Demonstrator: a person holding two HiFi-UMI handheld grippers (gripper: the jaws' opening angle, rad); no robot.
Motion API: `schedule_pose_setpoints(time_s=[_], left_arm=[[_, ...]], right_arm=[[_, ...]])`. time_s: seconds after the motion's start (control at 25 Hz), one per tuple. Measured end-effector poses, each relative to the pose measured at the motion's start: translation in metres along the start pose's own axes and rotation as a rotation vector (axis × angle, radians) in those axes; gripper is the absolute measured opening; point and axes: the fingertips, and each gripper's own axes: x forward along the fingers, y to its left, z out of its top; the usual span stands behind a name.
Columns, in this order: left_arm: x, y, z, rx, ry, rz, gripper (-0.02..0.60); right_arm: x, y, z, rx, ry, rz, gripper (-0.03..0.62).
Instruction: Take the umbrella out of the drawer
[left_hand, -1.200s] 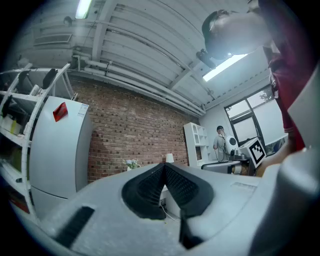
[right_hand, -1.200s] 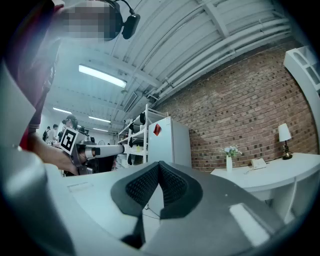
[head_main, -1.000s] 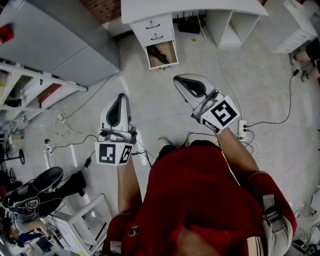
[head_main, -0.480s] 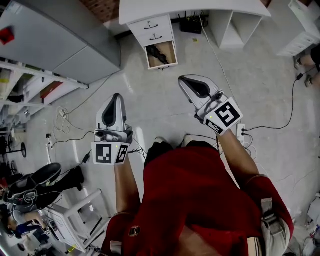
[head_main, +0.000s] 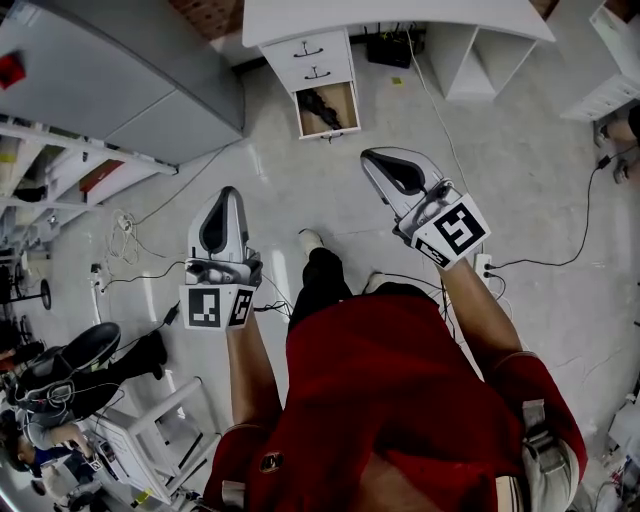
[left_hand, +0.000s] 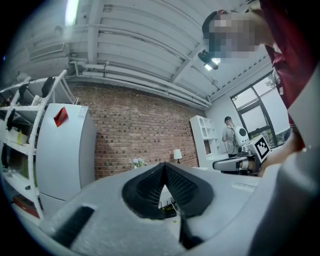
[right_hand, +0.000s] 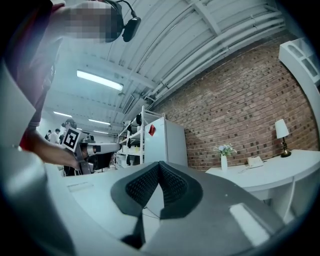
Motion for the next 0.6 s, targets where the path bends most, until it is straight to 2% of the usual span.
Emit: schedule_pose_setpoints(time_s=[0.2,0.6], left_arm=[[0.025,0.040,-0.011,0.015,-0.019,-0.020,0.003],[0.077,0.166,-0.044,0.009,-0.025,-0.076,0.003]], right_arm=[[0.041,-0.012,-0.004,-0.029,0.013,-0.016,0.012],[0.164,-0.037,-0.024,-0.069,0.077,-0.073,0.012]])
